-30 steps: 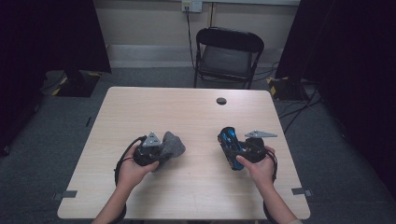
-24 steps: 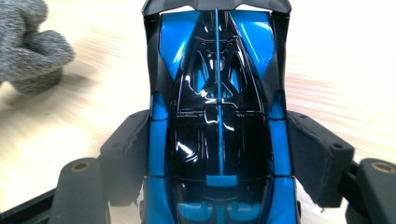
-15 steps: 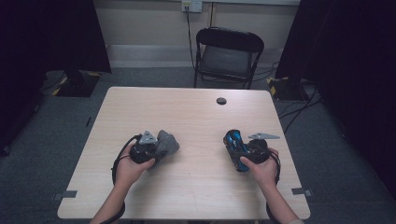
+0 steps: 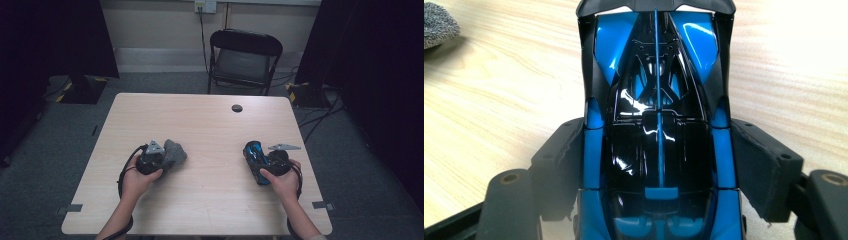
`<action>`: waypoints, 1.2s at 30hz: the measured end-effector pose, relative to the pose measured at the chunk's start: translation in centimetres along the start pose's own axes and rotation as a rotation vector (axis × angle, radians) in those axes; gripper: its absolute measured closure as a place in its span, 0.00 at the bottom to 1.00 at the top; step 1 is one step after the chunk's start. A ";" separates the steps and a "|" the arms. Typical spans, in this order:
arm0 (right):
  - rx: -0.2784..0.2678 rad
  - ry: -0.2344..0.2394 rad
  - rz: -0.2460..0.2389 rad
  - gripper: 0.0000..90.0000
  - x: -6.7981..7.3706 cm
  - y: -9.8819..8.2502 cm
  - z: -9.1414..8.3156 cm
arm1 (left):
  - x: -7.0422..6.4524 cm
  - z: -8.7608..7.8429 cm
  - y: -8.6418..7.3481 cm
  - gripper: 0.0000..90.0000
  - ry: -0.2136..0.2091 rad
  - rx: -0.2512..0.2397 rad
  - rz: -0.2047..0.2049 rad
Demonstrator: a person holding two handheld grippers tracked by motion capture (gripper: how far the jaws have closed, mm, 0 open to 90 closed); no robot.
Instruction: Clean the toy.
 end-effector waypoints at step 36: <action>0.022 -0.022 -0.026 0.31 0.4 -0.1 1.7 | 0.0 0.7 -0.7 0.82 0.000 -0.008 -0.004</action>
Point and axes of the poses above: each handheld gripper's, and its own axes: z roughly forward along the jaws, y roughly out of its top, x roughly to its left, the point moved 2 cm from there along z, roughly forward along the jaws, and after that the axes turned 4 degrees about z, right-handed, at the moved point
